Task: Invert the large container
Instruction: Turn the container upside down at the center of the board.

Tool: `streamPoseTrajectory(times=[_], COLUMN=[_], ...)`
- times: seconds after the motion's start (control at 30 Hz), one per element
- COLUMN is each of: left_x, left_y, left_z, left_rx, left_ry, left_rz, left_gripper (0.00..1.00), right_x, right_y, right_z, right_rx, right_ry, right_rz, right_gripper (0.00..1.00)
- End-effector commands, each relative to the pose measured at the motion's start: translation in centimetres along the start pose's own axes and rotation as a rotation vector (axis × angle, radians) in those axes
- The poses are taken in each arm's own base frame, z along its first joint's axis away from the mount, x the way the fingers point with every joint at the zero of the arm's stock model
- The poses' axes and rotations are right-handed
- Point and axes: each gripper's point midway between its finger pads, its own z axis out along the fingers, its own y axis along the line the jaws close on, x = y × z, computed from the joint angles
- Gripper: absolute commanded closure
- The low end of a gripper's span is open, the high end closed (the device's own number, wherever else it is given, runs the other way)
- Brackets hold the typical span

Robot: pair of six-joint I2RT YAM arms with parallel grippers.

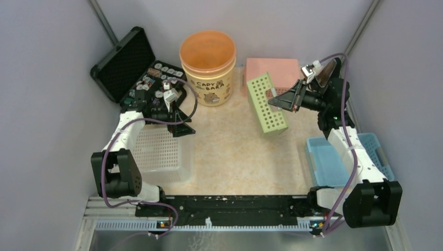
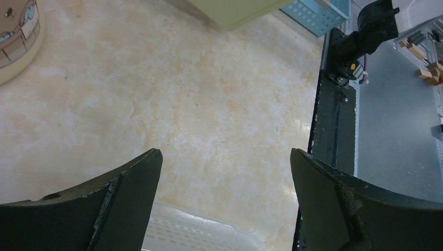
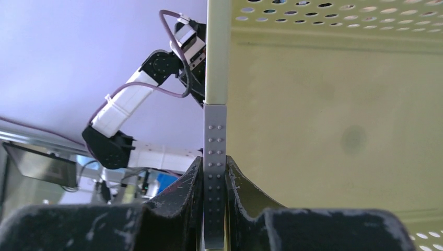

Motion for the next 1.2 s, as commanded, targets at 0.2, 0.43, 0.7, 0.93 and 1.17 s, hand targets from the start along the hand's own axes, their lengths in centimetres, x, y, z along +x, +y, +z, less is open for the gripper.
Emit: streamPoseTrajectory(times=[0.2,0.43,0.7,0.93,1.17], left_x=[-4.7,-4.7,-4.2,-3.8,-2.5], left_y=[-2.7,-3.5,-3.2,-3.6,-3.5], left_z=[-0.4,-0.3,0.2,1.1,4.4], left_rx=[0.091,0.105,0.119,0.157,0.191], left_ry=[-0.098,-0.117,-0.114,-0.111,-0.033], left_rz=[0.144,0.185,0.158,0.154,0.133], left_gripper=[0.01,0.01,0.01,0.01,0.01], right_x=[-0.3,-0.1,0.7,0.7,0.8], right_y=[0.9,-1.9,-5.4,-6.1,-4.0], right_z=[-0.2,-1.1,-2.9,-3.6,-2.9], right_rx=[-0.029,0.04,0.103,0.126,0.063], right_ry=[-0.038,-0.063,-0.059,-0.053,-0.028], right_rz=[0.142,0.207,0.252,0.2,0.108], right_gripper=[1.0,1.0,1.0,1.0,1.0])
